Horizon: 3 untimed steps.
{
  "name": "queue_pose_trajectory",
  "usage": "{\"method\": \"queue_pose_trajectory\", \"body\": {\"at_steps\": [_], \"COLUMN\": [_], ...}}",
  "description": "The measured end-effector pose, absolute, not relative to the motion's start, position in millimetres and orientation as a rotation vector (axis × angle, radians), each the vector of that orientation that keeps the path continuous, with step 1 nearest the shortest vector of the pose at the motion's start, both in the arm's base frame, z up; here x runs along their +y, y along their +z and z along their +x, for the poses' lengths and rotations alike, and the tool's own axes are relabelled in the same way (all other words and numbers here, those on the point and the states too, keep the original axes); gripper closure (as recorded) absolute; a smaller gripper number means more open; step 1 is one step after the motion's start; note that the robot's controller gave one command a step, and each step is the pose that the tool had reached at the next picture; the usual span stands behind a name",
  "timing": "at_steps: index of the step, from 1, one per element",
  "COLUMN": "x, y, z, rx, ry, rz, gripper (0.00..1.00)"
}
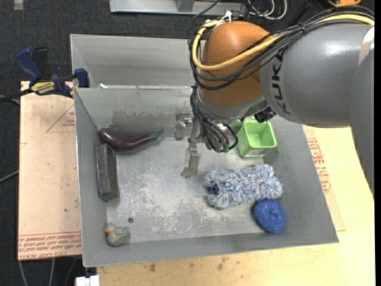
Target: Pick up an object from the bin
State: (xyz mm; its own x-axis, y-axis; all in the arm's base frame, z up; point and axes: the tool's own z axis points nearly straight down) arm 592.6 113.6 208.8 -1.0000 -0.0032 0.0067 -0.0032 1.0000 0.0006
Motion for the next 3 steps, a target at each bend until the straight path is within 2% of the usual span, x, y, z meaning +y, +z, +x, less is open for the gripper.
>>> {"method": "queue_pose_trajectory", "body": {"at_steps": [1, 2, 3], "x": [113, 94, 83], "y": [214, 184, 184], "z": [593.8, 586.1, 583.5], "rx": [-3.142, -3.148, -3.131], "ry": [-0.002, -0.005, 0.0], "rz": [0.002, 0.101, 0.082], "gripper": [0.0, 0.0, 0.0]}}
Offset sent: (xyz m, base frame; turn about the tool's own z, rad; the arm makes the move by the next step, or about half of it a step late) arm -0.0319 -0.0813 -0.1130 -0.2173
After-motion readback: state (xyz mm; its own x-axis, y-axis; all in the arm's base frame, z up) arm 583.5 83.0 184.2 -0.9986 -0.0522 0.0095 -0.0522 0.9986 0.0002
